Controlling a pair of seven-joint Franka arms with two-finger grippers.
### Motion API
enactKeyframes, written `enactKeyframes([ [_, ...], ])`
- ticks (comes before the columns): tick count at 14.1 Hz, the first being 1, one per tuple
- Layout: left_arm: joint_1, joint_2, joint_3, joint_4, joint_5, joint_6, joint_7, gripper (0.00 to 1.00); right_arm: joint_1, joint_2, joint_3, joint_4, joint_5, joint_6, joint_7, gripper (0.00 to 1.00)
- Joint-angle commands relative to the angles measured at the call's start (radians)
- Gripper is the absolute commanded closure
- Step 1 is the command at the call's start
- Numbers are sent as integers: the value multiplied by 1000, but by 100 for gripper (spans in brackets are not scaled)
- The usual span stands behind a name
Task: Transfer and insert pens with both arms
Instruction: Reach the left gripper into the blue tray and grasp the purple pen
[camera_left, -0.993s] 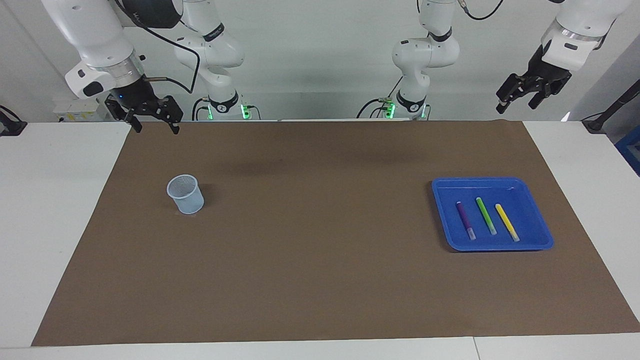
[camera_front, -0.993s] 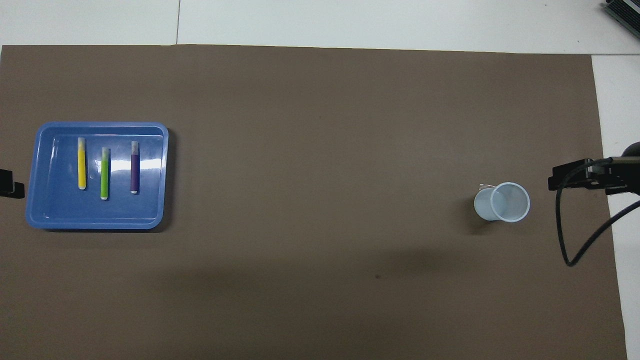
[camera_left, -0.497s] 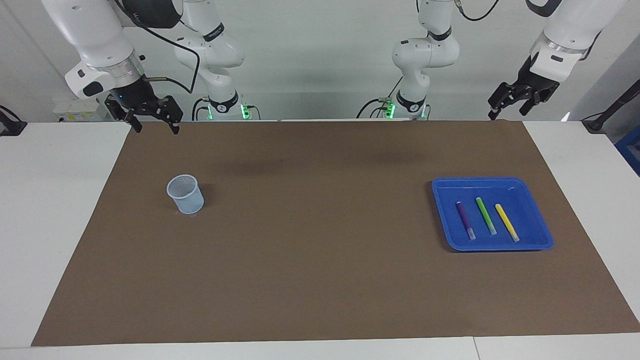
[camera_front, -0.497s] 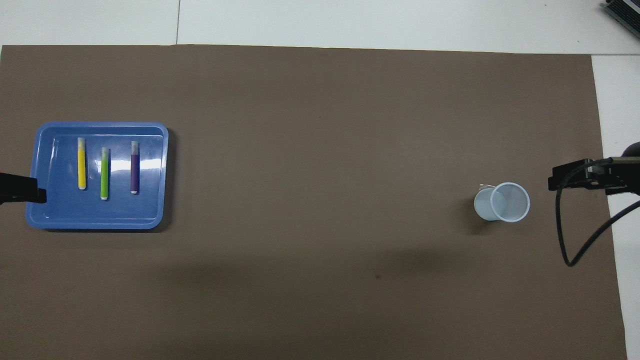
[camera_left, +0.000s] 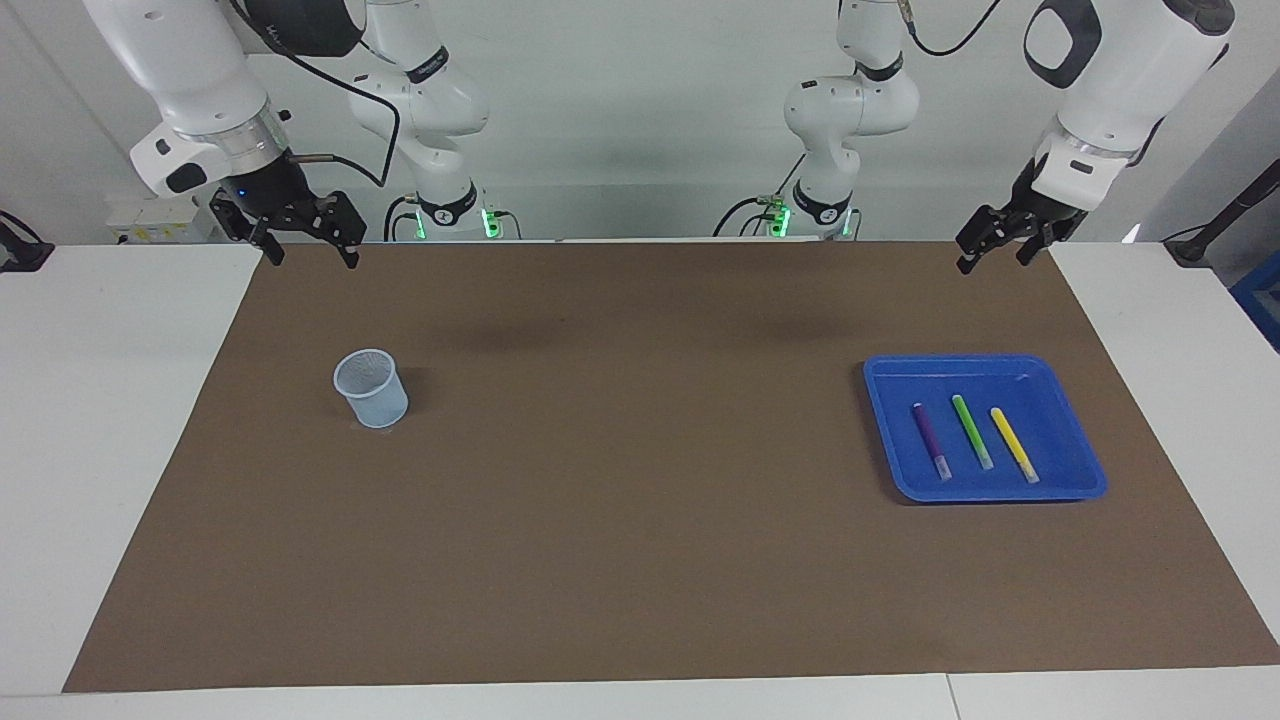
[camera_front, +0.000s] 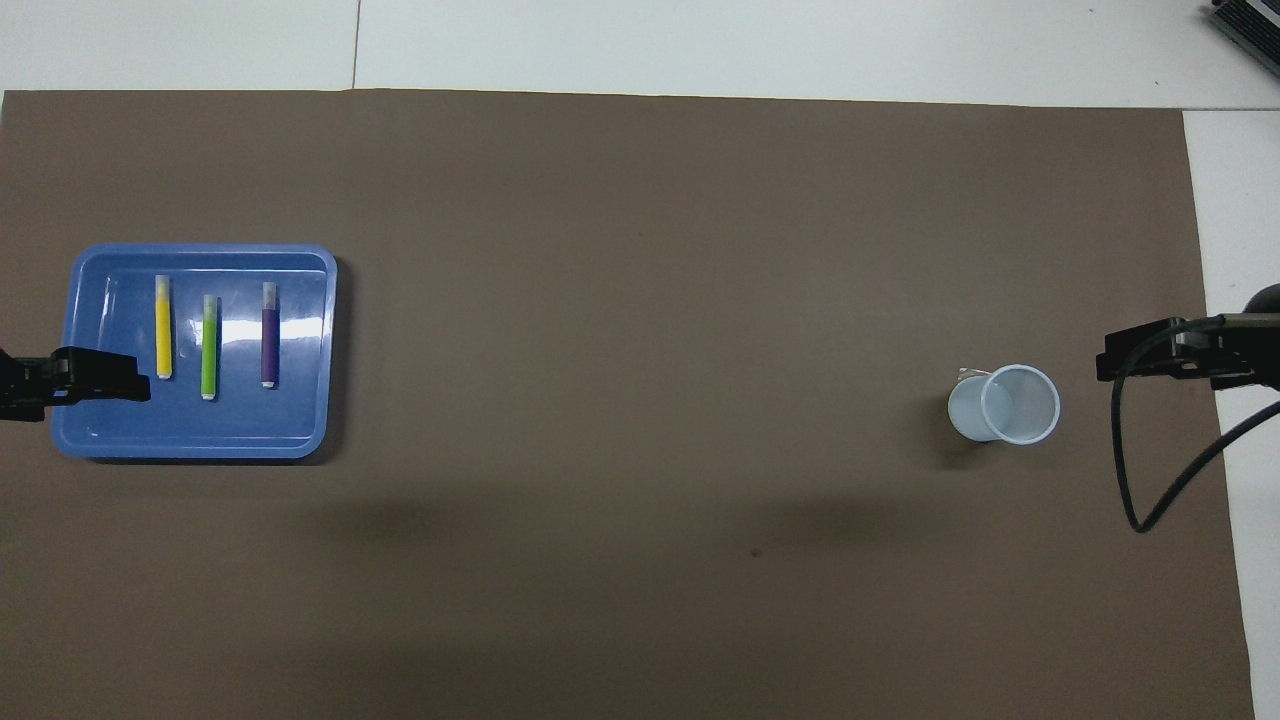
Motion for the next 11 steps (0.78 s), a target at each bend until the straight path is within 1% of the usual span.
enactKeyframes([
  [1,-7,-23,3,-89,-15,94,14,0,-7,-11,4,-5,1,0,-18,0],
  [3,-8,17,3,-109,-17,140,16,0,-7,-11,4,-5,1,0,-18,0],
  [7,-19,129,3,-115,-17,240,16,0,-7,-11,4,-5,1,0,-17,0],
  [11,-10,204,3,-120,-18,321,57,0,-7,-11,4,-5,1,0,-17,0],
])
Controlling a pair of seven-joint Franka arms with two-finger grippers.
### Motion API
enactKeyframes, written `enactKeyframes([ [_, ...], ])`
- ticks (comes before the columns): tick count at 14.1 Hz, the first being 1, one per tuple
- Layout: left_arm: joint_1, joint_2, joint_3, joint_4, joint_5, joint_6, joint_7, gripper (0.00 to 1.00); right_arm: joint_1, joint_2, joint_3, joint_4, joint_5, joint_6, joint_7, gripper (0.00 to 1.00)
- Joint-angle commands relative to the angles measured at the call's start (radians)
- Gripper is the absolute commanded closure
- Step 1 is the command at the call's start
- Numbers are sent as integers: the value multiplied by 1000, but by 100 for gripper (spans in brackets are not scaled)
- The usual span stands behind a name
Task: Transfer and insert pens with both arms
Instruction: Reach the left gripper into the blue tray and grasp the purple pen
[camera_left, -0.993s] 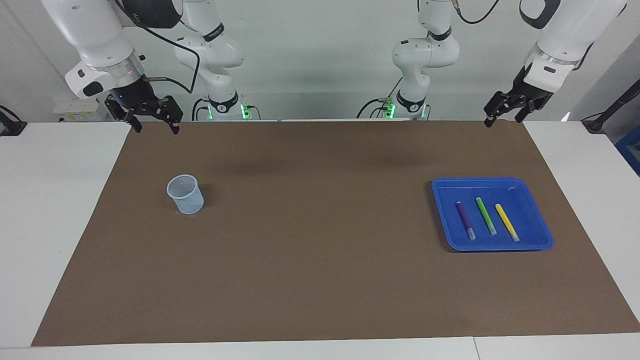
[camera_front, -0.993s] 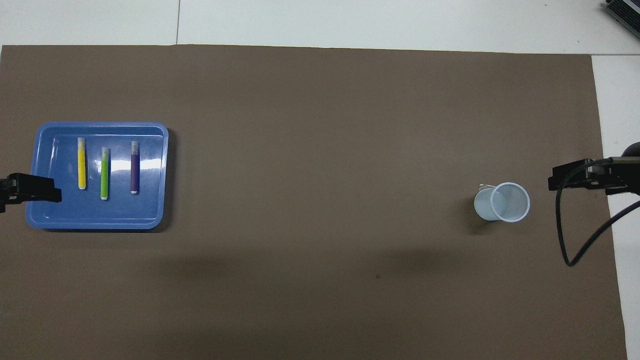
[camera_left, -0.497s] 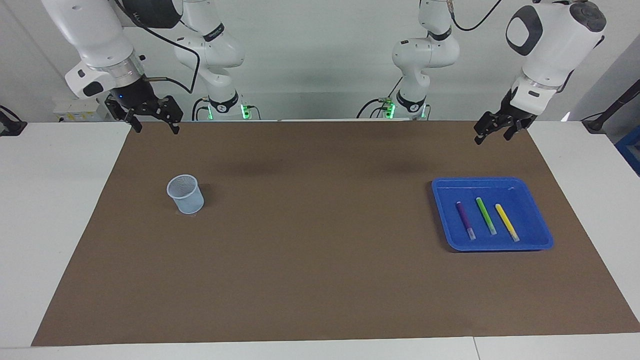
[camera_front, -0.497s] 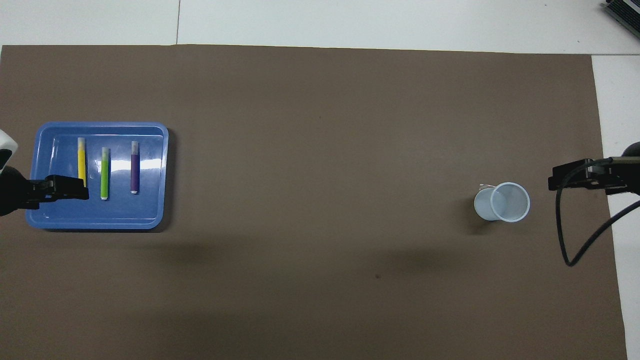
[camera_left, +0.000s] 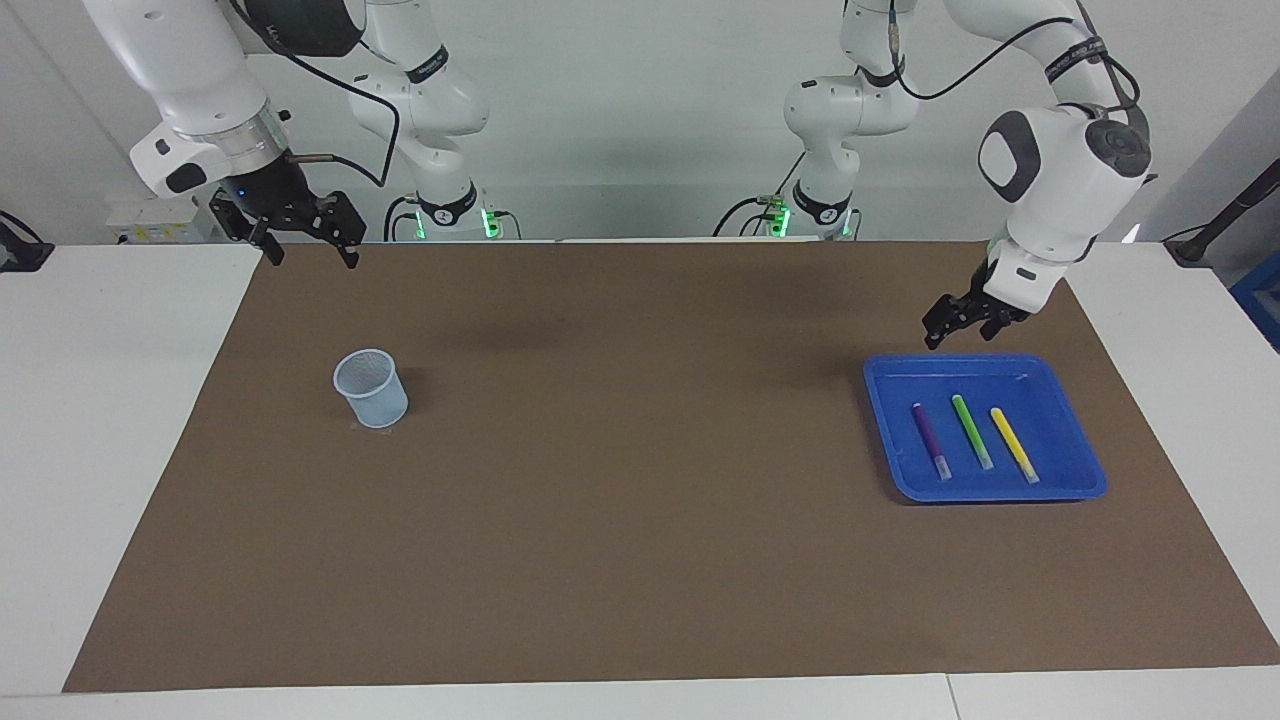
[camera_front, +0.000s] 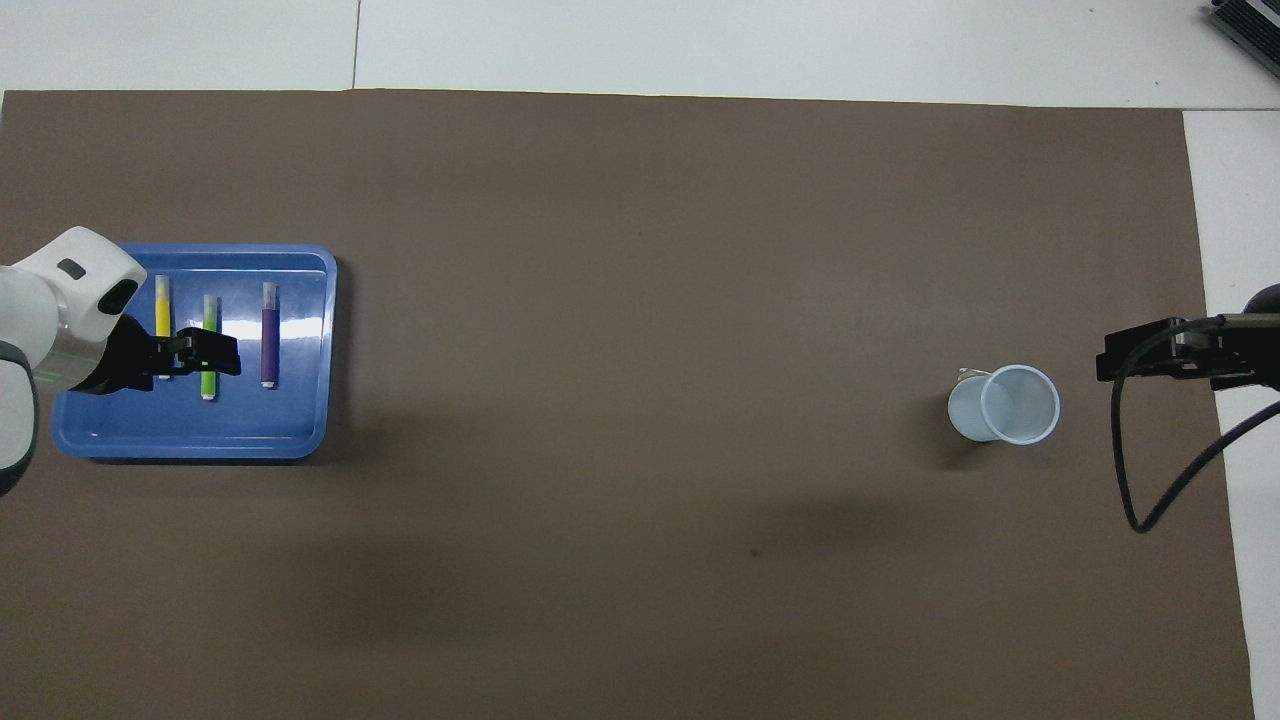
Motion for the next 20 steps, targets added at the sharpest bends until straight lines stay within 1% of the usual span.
enactKeyframes([
  [1,3,39,6,-13,-14,61,42,0,-7,-11,4,-5,1,0,-18,0],
  [5,2,142,6,-15,-52,174,55,0,-7,-11,4,-5,1,0,-18,0],
  [9,3,198,5,-13,-57,239,67,3,-7,-11,4,-5,1,0,-18,0],
  [11,-1,234,5,-7,-73,294,69,5,-7,-11,4,-5,1,0,-18,0],
  [14,2,262,5,-2,-77,330,81,8,-7,-11,4,-5,1,0,-18,0],
  [16,0,276,3,1,-77,346,84,13,-7,-11,4,-5,1,0,-18,0],
  [19,-5,303,2,1,-78,393,84,17,-7,-11,4,-5,1,0,-18,0],
  [20,-6,303,2,1,-77,394,84,24,-7,-11,4,-5,1,0,-18,0],
])
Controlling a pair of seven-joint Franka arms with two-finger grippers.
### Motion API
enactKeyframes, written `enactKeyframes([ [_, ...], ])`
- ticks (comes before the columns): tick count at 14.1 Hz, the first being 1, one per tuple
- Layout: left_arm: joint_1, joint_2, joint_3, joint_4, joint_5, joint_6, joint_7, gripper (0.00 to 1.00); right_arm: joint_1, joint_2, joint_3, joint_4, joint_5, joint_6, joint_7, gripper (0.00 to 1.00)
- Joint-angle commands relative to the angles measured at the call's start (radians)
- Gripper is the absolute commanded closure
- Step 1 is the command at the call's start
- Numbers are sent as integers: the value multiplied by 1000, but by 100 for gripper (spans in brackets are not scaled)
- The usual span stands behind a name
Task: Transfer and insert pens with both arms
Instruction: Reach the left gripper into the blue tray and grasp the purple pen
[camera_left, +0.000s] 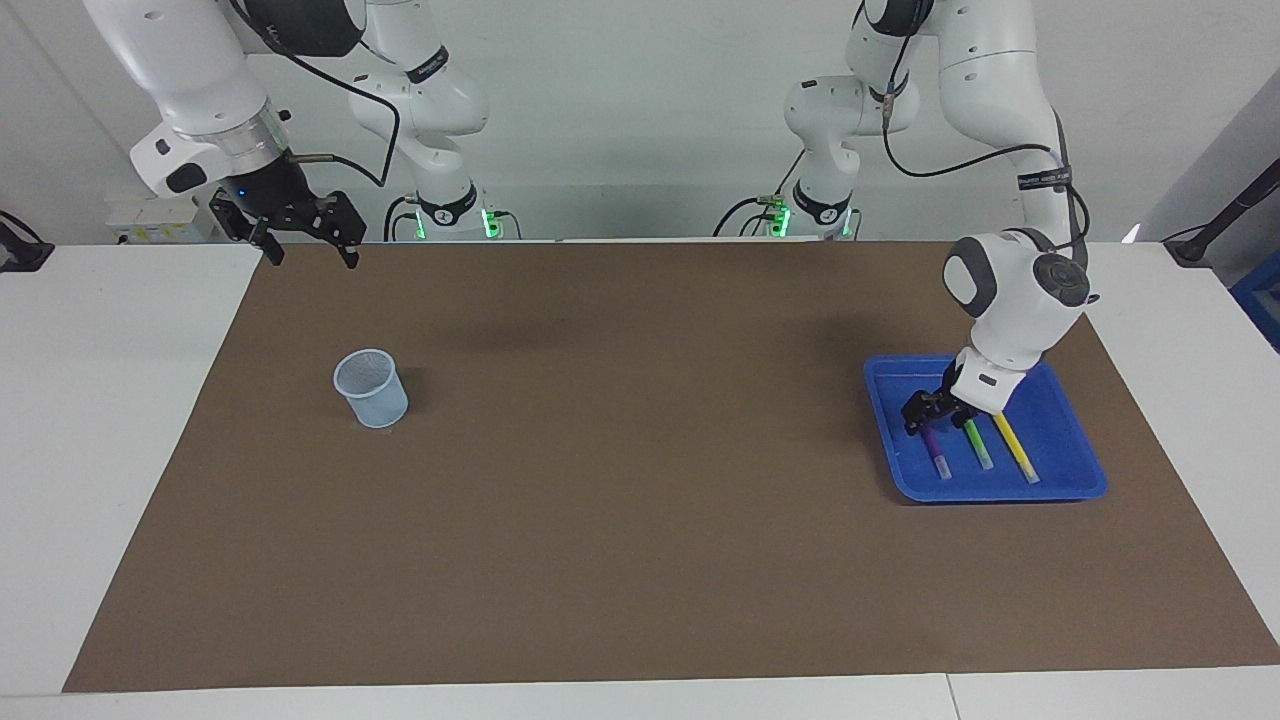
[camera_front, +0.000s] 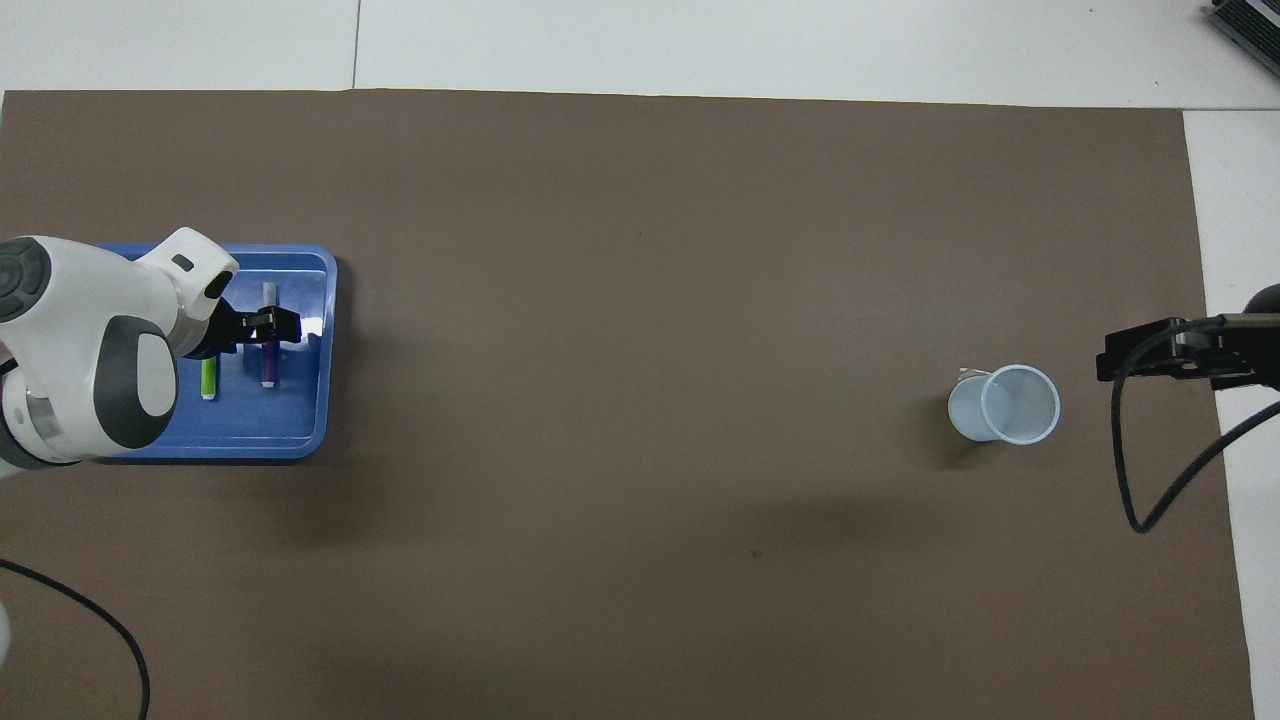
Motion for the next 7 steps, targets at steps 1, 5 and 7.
enactKeyframes([
  [1,-7,17,4,6,-17,28,22,33,-7,-11,4,-5,1,0,-17,0],
  [5,-5,18,2,6,-17,31,24,63,-7,-11,4,-5,1,0,-18,0],
  [7,-7,18,2,6,-17,40,24,74,-7,-11,4,-5,1,0,-18,0],
])
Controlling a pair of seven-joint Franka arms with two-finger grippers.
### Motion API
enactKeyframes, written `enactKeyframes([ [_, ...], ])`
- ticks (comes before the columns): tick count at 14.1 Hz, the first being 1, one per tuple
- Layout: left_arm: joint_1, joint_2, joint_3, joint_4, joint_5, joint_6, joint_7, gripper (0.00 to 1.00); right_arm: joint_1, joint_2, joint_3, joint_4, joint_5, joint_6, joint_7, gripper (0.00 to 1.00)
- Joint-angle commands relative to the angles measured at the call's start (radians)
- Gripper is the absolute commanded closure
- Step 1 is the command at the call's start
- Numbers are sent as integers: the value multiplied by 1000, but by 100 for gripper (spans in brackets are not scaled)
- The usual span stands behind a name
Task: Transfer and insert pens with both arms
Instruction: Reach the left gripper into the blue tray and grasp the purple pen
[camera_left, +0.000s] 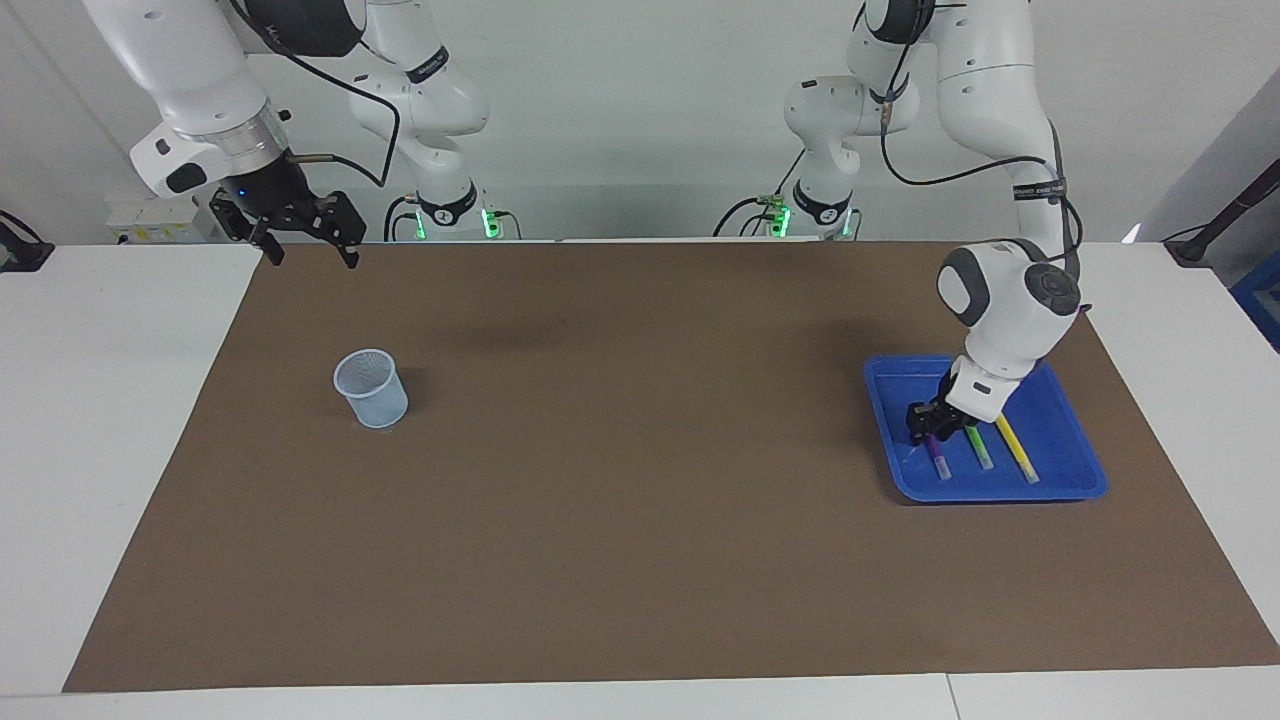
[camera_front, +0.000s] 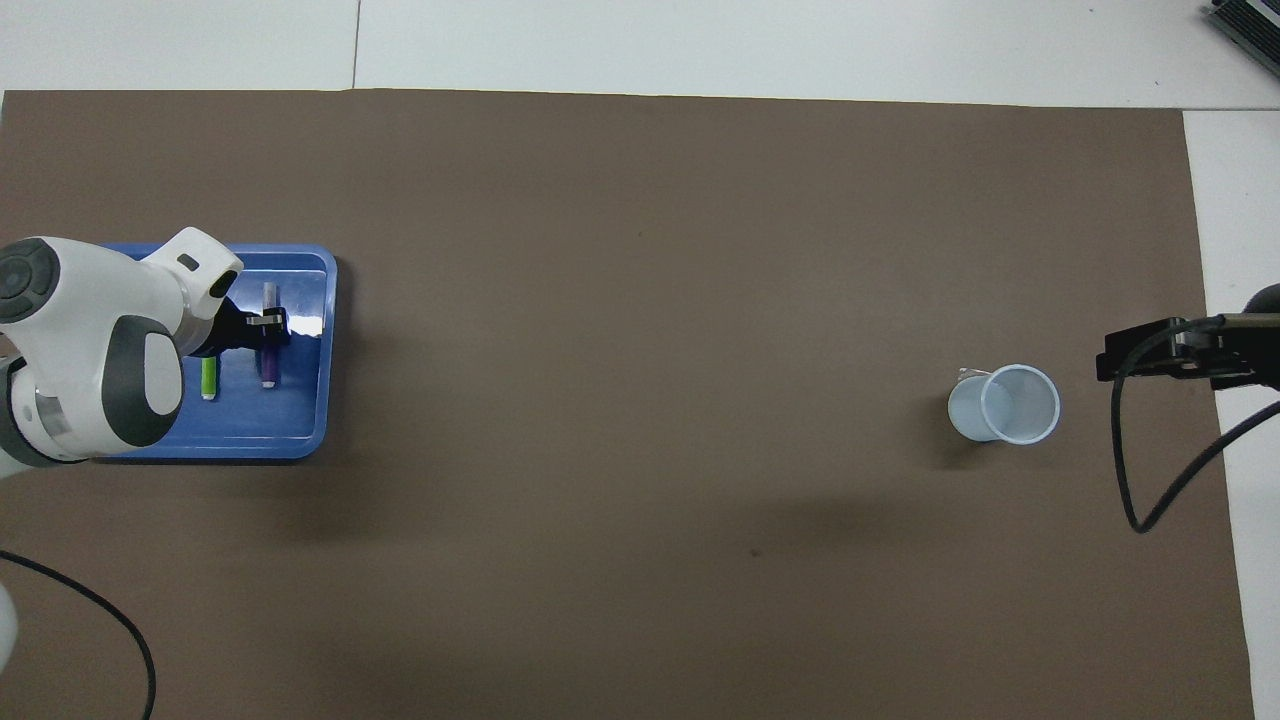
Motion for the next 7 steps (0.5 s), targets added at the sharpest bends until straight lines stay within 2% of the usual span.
enactKeyframes([
  [1,-5,11,3,4,-17,28,22,78,-7,-11,4,-5,1,0,-18,0],
  [3,-7,15,2,2,-17,54,21,88,-7,-11,4,-5,1,-2,-18,0],
  [4,-7,17,0,4,-17,59,22,98,-7,-11,4,-5,1,0,-18,0],
  [7,-7,17,-3,4,-17,63,24,100,-7,-11,4,-5,1,0,-18,0],
])
